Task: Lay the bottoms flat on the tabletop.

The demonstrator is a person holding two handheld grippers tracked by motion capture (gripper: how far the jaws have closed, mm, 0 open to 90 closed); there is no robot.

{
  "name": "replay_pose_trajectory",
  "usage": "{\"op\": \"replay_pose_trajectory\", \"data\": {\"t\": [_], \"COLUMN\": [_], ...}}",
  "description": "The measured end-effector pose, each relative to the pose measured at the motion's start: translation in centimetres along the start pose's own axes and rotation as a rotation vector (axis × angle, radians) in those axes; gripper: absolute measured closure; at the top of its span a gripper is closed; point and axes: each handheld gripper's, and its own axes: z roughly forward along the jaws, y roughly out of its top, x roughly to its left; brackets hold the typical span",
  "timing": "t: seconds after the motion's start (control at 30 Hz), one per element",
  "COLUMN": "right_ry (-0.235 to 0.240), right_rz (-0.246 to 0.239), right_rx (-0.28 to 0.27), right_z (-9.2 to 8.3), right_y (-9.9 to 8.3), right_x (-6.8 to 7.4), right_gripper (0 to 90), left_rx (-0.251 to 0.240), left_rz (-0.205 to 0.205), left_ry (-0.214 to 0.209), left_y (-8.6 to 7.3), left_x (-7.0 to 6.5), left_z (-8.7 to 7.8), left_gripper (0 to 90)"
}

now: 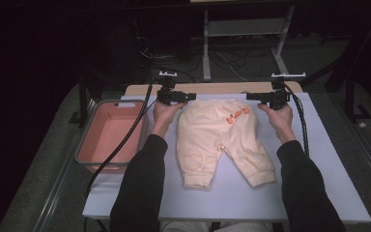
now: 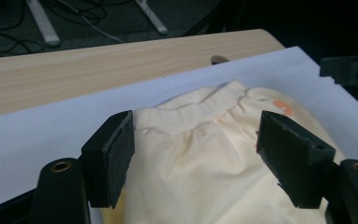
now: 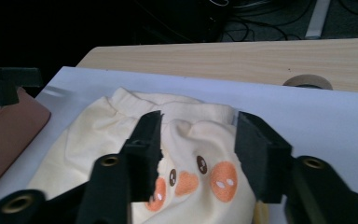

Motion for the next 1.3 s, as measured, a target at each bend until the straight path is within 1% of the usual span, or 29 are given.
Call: {"op": "replay_pose_trajectory", "data": {"t": [0.07, 0.13, 0.2, 0.23, 0.3, 0.37, 0.4, 0.47, 0.5, 0.6, 0.67, 0.73, 0.77, 0.83, 0.9, 0.97, 1.0, 1.07, 1.13, 1.2, 1.3], "right_ry": [-0.004, -0.013, -0.019, -0.021, -0.018, -0.01, -0.005, -0.006, -0.014, -0.033, -0.051, -0.057, -0.054, -0.036, -0.027, -0.019, -0.014, -0.008, -0.009, -0.008, 0.003], "right_rz": [-0.009, -0.018, -0.022, -0.022, -0.023, -0.02, -0.02, -0.02, -0.025, -0.043, -0.055, -0.079, -0.085, -0.09, -0.102, -0.103, -0.106, -0.111, -0.122, -0.129, -0.128], "right_rx": [-0.001, 0.006, 0.012, 0.02, 0.032, 0.028, 0.027, 0.028, 0.03, 0.035, 0.057, 0.066, 0.065, 0.065, 0.076, 0.078, 0.075, 0.075, 0.075, 0.077, 0.065], "right_z": [-0.2, -0.4, -0.5, -0.6, -0.7, -0.9, -1.1, -1.3, -1.4, -1.8, -1.9, -2.1, -2.2, -2.5, -2.8, -3.0, -3.2, -3.4, -3.7, -3.9, -4.4], "right_y": [-0.2, -0.5, -0.8, -1.0, -1.3, -1.6, -1.7, -1.9, -1.9, -2.1, -2.2, -2.3, -2.5, -2.7, -3.0, -3.3, -3.6, -4.0, -4.4, -4.8, -5.3], "right_x": [0.2, 0.3, 0.3, 0.3, 0.3, 0.3, 0.3, 0.4, 0.5, 0.8, 1.1, 1.4, 1.5, 1.7, 2.0, 2.3, 2.4, 2.7, 3.0, 3.3, 3.5], "right_gripper": [39.9, 34.4, 26.2, 22.3, 16.1, 13.2, 12.3, 3.9, 0.7, 0.0, 0.0, 0.0, 0.0, 0.0, 0.0, 0.0, 0.0, 0.0, 0.0, 0.0, 0.0], "left_rx": [-0.005, 0.0, 0.001, 0.0, -0.007, -0.013, -0.01, 0.001, 0.007, 0.021, 0.023, 0.035, 0.044, 0.044, 0.039, 0.031, 0.023, 0.02, 0.029, 0.028, 0.03], "left_rz": [0.004, 0.02, 0.022, 0.02, 0.016, 0.006, 0.006, 0.007, 0.008, 0.002, 0.009, 0.016, 0.024, 0.036, 0.036, 0.012, 0.008, 0.033, 0.064, 0.075, 0.091], "left_ry": [-0.017, -0.02, -0.033, -0.047, -0.06, -0.078, -0.086, -0.092, -0.096, -0.095, -0.093, -0.103, -0.102, -0.103, -0.116, -0.144, -0.156, -0.165, -0.157, -0.153, -0.148], "left_y": [0.0, 0.0, 0.0, -0.1, -0.2, -0.3, -0.4, -0.5, -0.5, -0.6, -0.8, -1.0, -1.1, -1.3, -1.4, -1.6, -1.7, -1.9, -2.2, -2.4, -2.6], "left_x": [-0.2, -0.6, -0.9, -1.1, -1.4, -1.6, -1.7, -1.9, -2.0, -2.4, -2.7, -3.0, -3.1, -3.5, -3.8, -4.3, -4.5, -5.2, -5.8, -6.1, -6.4], "left_z": [-0.2, -0.4, -0.6, -0.6, -0.9, -1.0, -1.0, -1.1, -1.1, -1.2, -1.3, -1.3, -1.4, -1.5, -1.8, -2.0, -2.1, -2.3, -2.5, -2.8, -3.1], "left_gripper": [25.0, 21.6, 17.7, 16.1, 15.4, 14.6, 13.9, 11.8, 9.3, 0.0, 0.0, 0.0, 0.0, 0.0, 0.0, 0.0, 0.0, 0.0, 0.0, 0.0, 0.0]}}
